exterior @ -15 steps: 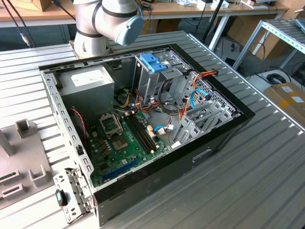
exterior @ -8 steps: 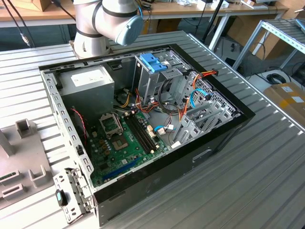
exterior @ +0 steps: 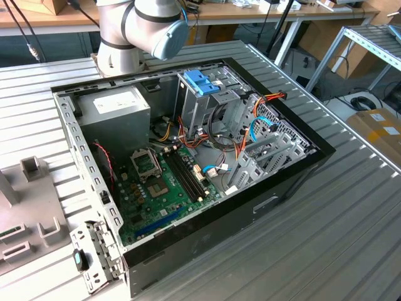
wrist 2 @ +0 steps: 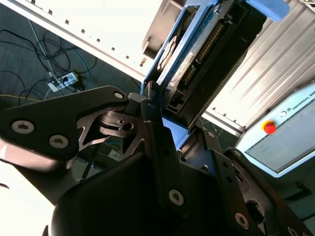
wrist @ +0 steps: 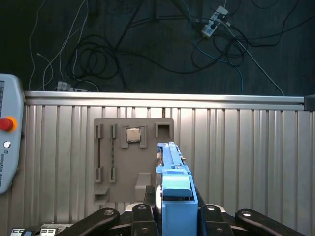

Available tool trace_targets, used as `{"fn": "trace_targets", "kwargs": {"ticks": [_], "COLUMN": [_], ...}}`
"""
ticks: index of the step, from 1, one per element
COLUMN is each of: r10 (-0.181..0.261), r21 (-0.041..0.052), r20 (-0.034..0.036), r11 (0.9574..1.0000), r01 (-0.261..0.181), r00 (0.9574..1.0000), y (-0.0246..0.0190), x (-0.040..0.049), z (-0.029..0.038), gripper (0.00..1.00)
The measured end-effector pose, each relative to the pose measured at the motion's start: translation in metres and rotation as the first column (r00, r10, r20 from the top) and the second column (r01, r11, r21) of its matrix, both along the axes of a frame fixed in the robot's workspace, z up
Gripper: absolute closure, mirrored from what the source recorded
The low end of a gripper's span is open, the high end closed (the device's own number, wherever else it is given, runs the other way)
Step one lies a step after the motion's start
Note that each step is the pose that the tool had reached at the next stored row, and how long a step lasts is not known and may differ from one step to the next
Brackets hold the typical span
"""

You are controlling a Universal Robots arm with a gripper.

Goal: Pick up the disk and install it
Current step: 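Pick up the disk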

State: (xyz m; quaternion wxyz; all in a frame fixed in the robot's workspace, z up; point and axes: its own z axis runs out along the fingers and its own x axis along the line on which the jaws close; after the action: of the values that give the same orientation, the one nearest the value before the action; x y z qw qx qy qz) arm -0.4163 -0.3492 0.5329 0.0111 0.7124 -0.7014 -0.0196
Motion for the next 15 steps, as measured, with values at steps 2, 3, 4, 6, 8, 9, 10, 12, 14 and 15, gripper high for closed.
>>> {"fn": "trace_targets", "kwargs": {"ticks": [2,3,4,6,8,9,10,12,14,15], "r10": [0.0,0.0,0.0,0.0,0.0,0.0,0.0,0.0,0.0,0.0], "r21": [-0.0001,-0.0002,-0.0002,-0.0002,-0.0003,-0.0004,-0.0004,-0.0005,-0.0005,-0.0006], "r20": [0.0001,0.0,0.0,0.0,0.0,0.0001,0.0,0.0,0.0,0.0], "r11": [1.0,1.0,1.0,1.0,1.0,1.0,1.0,1.0,1.0,1.0], "r01": [0.0,0.0,0.0,0.0,0.0,0.0,0.0,0.0,0.0,0.0], "r00": [1.0,1.0,1.0,1.0,1.0,1.0,1.0,1.0,1.0,1.0], "y": [0.0,0.0,0.0,0.0,0.0,0.0,0.0,0.0,0.0,0.0], "x": [0.0008,0.001,0.0012,0.0016,0.0021,0.0023,0.0026,0.0032,0.0039,0.0046], "z": [0.0,0.0,0.0,0.0,0.0,0.0,0.0,0.0,0.0,0.0], "gripper": [0.63,0.63,0.63,0.63,0.63,0.63,0.63,0.63,0.63,0.63]}}
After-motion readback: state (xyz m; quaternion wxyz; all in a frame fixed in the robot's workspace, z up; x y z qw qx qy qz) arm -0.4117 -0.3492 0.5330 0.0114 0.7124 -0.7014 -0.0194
